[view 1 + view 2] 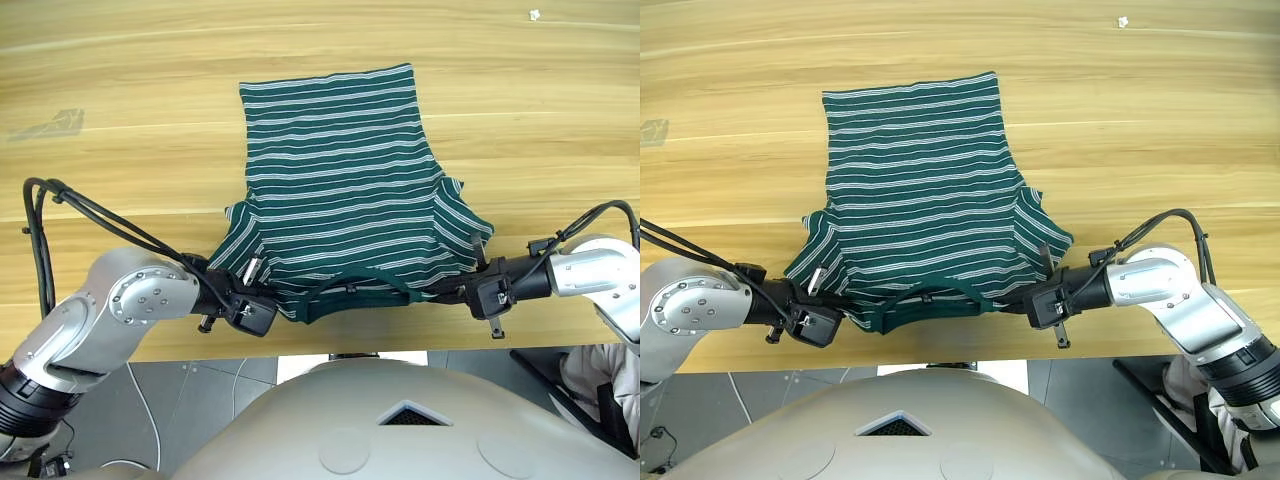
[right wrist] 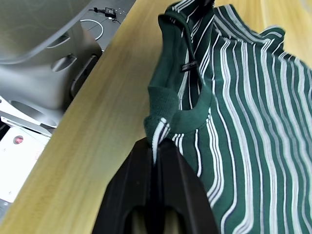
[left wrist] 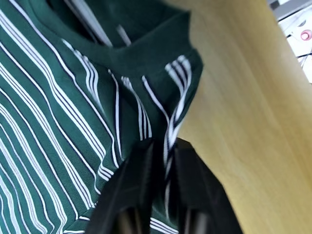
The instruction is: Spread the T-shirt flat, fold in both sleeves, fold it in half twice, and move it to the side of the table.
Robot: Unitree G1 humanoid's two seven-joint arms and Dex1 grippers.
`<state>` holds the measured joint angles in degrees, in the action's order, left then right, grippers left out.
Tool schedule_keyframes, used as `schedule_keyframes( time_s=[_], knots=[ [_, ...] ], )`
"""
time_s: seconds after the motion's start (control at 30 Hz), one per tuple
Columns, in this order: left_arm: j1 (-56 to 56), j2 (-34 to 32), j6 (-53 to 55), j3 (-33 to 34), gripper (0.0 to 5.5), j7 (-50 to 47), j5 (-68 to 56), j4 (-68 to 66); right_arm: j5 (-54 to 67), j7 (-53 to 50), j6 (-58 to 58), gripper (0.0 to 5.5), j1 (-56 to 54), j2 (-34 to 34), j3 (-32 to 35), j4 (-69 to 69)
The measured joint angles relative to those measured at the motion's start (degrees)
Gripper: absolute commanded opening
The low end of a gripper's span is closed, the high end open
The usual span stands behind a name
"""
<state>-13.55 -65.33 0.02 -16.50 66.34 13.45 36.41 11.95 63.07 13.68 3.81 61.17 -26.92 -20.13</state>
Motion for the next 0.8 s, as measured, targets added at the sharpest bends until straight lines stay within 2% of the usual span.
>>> schedule_keyframes(
  time_s=[0.2, 0.33, 0.37, 0.6, 0.7, 0.8],
  knots=[
    [-3.3, -2.3, -0.2, 2.8, 2.09, 2.1, -3.2, 2.2, 1.3, 3.6, -4.2, 0.00, 2.9, 0.0, 0.9, -3.4],
    [-4.7, -3.3, 0.7, 4.7, 2.71, 3.9, -6.9, 3.6, 1.4, 4.6, -5.6, 0.78, 3.7, -0.3, 1.7, -3.8],
    [-6.1, -4.5, 1.6, 5.8, 2.76, 5.4, -9.3, 4.4, 1.5, 5.0, -6.7, 0.82, 4.4, -0.3, 1.8, -4.0],
    [-7.7, -5.7, 3.4, 9.1, 3.95, 7.3, -14.2, 3.2, 1.9, 9.3, -10.2, 2.18, 5.4, 0.3, 2.8, -4.0],
    [-7.3, -4.3, 3.9, 10.3, 4.00, 5.3, -15.0, 1.5, 1.8, 8.9, -10.0, 2.23, 5.5, 0.1, 4.6, -3.7],
    [-5.2, 2.0, 5.2, 13.2, 4.00, -2.1, -15.9, 0.3, 1.8, 5.7, -8.8, 2.23, 4.3, -2.7, 8.3, -3.0]
  ],
)
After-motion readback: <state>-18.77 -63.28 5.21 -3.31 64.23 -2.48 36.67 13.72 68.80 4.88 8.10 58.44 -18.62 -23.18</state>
